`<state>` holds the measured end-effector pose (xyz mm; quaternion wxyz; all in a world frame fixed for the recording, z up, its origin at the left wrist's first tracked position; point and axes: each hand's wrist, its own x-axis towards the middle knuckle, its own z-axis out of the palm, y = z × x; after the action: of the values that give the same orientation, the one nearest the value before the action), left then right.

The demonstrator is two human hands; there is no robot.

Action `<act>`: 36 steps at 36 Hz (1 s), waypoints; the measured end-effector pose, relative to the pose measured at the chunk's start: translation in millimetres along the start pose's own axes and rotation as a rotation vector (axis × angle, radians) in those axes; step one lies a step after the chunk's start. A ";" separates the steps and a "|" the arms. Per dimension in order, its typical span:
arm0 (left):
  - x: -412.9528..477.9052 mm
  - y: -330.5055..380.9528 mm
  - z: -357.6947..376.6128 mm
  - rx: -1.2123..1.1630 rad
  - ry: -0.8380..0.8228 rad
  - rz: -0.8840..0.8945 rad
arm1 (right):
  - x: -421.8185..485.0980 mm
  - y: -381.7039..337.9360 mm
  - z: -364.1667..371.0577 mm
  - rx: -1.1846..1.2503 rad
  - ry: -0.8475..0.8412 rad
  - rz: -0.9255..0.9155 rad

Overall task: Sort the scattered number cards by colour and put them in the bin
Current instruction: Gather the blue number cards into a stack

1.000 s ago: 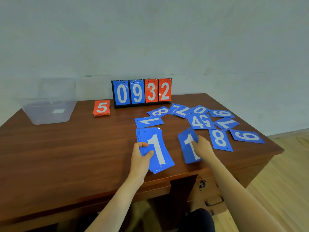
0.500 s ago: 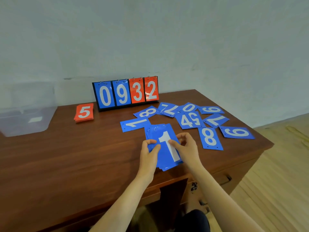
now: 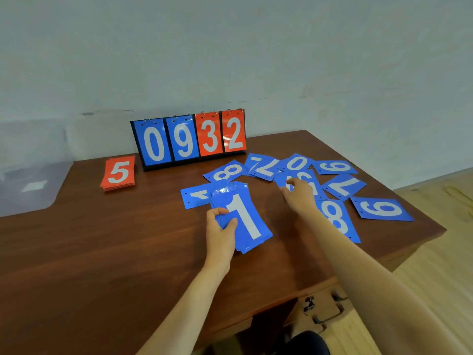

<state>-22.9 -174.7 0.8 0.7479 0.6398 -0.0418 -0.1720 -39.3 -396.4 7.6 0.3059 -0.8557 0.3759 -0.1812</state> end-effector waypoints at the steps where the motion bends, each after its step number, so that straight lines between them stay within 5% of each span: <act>1: 3.7 -1.3 -1.3 -0.002 0.004 0.000 | 11.0 1.4 1.0 -0.069 -0.025 0.011; 9: 19.2 -6.9 -7.9 0.018 0.012 -0.054 | 33.4 3.5 18.2 -0.495 -0.311 0.110; 14: 21.6 -6.3 -13.3 0.042 0.021 -0.030 | 12.6 1.0 33.9 -0.606 -0.232 -0.013; 27: -9.5 -3.2 -34.2 0.017 0.045 -0.011 | -74.4 2.3 14.4 -0.323 -0.304 -0.091; 36: -45.1 -1.5 -44.8 0.015 0.045 -0.023 | -101.7 -12.3 -17.5 -0.387 -0.406 0.197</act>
<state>-52.8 -118.6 -1.6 0.7417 0.6496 -0.0190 -0.1660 -108.5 -319.9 20.7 0.2223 -0.8764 0.4156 0.0994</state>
